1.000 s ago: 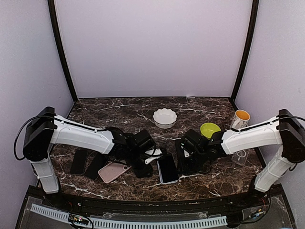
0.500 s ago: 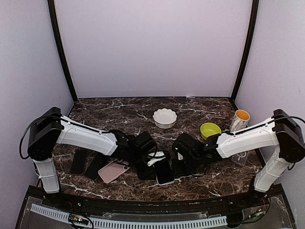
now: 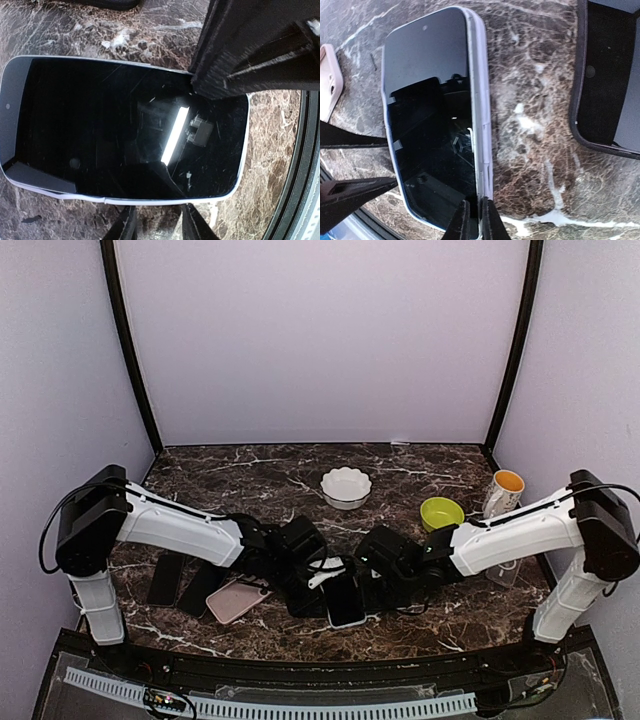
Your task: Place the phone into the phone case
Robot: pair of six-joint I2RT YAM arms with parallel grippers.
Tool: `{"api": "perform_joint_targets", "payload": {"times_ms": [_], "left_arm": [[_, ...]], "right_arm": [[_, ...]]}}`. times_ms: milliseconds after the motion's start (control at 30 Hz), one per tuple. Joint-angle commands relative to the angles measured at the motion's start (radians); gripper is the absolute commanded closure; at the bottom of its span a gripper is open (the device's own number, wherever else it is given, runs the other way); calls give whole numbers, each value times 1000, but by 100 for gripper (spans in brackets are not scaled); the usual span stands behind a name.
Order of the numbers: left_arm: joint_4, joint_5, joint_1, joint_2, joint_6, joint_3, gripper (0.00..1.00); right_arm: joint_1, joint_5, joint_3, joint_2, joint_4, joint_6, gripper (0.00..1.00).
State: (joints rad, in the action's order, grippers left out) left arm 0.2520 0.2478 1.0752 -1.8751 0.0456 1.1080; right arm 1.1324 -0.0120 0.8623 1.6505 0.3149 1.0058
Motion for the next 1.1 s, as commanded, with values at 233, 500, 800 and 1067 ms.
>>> {"api": "perform_joint_targets", "payload": {"times_ms": [233,500,800,1067], "left_arm": [[39,60,-72,150,-36,-54,64],[116,35,-154,222,-41,-10,62],[95,2,-190,225,-37,-31,61],[95,-3,-200,249,-35,-36,60]], "right_arm": [[35,-153,84,106,390,-52,87],[19,-251,298,45,427,-136,77],[13,-112,189,146,244,-121,74],[29,-243,383,156,507,-144,54]]}}
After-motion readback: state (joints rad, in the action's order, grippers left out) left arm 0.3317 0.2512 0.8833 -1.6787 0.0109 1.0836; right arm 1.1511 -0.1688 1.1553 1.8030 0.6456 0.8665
